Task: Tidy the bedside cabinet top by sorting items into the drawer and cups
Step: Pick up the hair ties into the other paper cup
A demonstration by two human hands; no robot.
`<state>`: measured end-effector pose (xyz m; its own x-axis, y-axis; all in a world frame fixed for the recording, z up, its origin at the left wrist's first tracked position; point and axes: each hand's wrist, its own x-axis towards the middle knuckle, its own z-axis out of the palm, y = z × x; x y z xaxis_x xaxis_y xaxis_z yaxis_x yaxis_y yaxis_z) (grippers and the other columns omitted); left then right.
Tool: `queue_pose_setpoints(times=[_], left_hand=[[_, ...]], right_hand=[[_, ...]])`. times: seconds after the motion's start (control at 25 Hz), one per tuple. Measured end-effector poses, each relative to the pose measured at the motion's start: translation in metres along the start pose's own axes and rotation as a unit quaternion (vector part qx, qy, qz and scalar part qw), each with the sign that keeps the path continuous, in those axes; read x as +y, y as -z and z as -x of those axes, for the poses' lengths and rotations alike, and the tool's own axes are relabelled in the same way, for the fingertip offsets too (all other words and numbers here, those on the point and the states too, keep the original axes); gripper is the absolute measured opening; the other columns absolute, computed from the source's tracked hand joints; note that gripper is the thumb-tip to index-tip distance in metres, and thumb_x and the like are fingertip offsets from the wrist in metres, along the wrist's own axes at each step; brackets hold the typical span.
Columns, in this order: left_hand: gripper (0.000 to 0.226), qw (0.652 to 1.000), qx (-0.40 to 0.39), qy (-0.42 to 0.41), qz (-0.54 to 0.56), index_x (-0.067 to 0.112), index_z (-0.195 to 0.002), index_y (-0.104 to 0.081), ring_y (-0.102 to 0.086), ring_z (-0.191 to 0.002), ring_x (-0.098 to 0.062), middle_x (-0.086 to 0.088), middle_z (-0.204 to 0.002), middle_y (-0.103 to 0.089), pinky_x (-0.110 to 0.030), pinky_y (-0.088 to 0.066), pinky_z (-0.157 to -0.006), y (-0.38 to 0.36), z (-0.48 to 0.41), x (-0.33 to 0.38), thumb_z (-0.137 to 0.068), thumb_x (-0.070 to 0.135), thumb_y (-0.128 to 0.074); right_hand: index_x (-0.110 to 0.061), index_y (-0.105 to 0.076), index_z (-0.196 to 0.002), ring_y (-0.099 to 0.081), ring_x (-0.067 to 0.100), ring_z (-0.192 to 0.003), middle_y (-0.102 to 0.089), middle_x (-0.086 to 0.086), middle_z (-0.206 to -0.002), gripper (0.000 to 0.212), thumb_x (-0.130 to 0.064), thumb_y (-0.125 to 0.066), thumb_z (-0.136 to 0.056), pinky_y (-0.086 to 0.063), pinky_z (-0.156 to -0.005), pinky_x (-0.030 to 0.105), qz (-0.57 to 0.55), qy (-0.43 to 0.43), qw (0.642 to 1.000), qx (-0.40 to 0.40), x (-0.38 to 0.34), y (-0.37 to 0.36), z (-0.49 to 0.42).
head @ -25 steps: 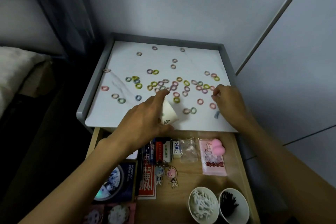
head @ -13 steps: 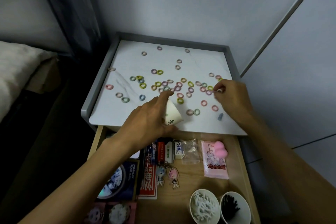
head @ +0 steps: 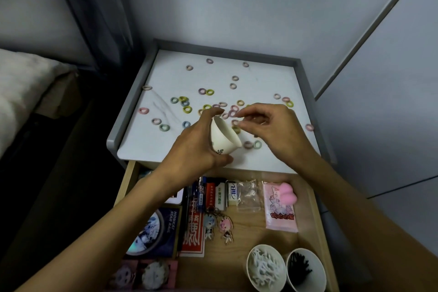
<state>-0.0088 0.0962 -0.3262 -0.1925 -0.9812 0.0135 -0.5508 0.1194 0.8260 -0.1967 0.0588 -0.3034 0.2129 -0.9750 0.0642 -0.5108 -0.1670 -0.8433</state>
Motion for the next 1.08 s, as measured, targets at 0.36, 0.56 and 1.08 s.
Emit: queue_pose_setpoints(times=[0.36, 0.56, 1.08], left_hand=[[0.097, 0.999, 0.023, 0.01, -0.022, 0.036, -0.141, -0.031, -0.057, -0.104, -0.018, 0.005, -0.127, -0.057, -0.038, -0.052, -0.087, -0.003, 0.002, 0.003, -0.062, 0.041, -0.088], [0.095, 0.999, 0.021, 0.015, -0.028, 0.037, -0.14, -0.031, -0.057, -0.104, -0.018, 0.004, -0.127, -0.056, -0.033, -0.052, -0.084, 0.001, 0.003, 0.001, -0.064, 0.04, -0.087], [0.094, 0.999, 0.013, 0.016, -0.041, 0.035, -0.141, -0.03, -0.058, -0.102, -0.019, 0.003, -0.123, -0.057, -0.037, -0.053, -0.085, 0.002, 0.005, 0.001, -0.065, 0.039, -0.087]], right_hand=[[-0.02, -0.072, -0.107, -0.063, 0.007, -0.071, -0.07, -0.007, -0.085, 0.019, -0.022, -0.068, -0.089, -0.049, -0.066, 0.025, 0.086, -0.067, 0.994, -0.029, 0.022, 0.013, 0.01], [-0.016, -0.053, -0.129, -0.056, 0.019, -0.09, -0.055, 0.003, -0.107, 0.061, -0.032, -0.08, -0.076, -0.053, -0.078, 0.039, 0.311, -0.209, 0.926, -0.033, 0.077, 0.052, 0.02], [-0.018, -0.069, -0.098, -0.051, 0.013, -0.091, -0.056, 0.004, -0.105, 0.017, -0.012, -0.073, -0.083, -0.041, -0.082, 0.025, 0.27, -0.047, 0.962, -0.002, 0.079, 0.015, -0.018]])
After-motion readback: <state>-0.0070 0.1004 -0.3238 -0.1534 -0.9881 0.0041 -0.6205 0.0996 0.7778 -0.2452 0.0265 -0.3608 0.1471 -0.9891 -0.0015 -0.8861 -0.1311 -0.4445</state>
